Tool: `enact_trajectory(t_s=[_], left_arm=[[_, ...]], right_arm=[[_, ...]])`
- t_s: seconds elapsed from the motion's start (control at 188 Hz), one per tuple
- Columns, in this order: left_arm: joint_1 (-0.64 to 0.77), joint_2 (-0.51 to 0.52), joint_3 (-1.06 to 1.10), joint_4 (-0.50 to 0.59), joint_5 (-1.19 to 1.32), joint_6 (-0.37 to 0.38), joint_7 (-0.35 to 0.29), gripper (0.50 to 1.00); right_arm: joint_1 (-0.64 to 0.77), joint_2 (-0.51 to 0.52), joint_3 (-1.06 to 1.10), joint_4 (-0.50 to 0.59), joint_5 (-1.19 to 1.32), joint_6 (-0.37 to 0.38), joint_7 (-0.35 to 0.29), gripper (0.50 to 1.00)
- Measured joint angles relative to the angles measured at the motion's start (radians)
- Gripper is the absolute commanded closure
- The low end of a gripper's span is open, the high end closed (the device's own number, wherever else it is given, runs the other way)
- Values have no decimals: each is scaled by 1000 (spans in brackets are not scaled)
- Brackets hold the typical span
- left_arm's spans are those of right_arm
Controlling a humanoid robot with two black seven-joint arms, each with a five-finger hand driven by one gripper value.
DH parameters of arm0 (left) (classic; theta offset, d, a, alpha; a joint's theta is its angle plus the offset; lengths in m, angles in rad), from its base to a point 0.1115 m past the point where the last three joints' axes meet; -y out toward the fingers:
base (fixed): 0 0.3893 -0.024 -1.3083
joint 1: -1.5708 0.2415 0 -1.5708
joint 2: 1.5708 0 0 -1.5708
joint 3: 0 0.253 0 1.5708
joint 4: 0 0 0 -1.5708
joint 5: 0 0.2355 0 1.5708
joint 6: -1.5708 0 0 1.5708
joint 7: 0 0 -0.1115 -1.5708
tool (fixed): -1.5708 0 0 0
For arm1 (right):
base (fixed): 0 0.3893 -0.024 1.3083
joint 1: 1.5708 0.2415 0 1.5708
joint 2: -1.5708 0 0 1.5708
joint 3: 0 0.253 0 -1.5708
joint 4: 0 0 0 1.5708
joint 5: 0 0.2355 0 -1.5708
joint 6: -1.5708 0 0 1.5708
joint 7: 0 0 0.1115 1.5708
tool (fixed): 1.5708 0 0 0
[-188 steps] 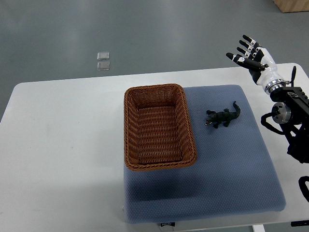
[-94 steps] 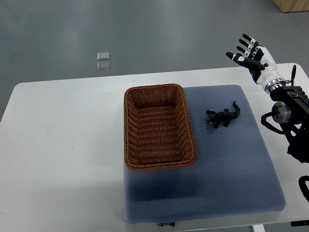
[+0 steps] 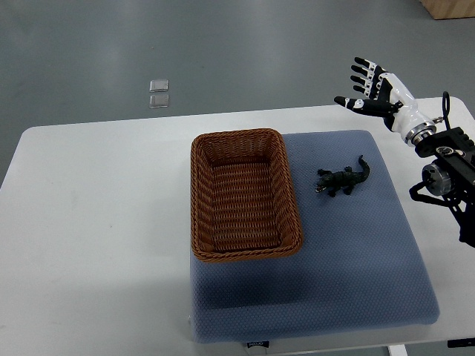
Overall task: Place crocodile in brown basket with right hand
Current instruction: 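Lower the open right hand over the dark toy crocodile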
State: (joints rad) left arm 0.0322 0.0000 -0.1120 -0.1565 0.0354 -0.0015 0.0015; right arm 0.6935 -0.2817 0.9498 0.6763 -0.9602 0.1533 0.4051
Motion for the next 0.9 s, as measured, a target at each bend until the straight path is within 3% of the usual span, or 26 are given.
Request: enact_trajectory(t_s=[0.395,0.597,0.901], left_arm=[[0,0,0,0,0,0,0,500],[0,0,0,0,0,0,0,500],[0,0,0,0,0,0,0,500]], right_arm=[[81,-211,-404,178,-265,-3,120,572],[115,-268,-531,234,-439,-11,131,572],[148,-283,-654,236,-648,-60,122,572]])
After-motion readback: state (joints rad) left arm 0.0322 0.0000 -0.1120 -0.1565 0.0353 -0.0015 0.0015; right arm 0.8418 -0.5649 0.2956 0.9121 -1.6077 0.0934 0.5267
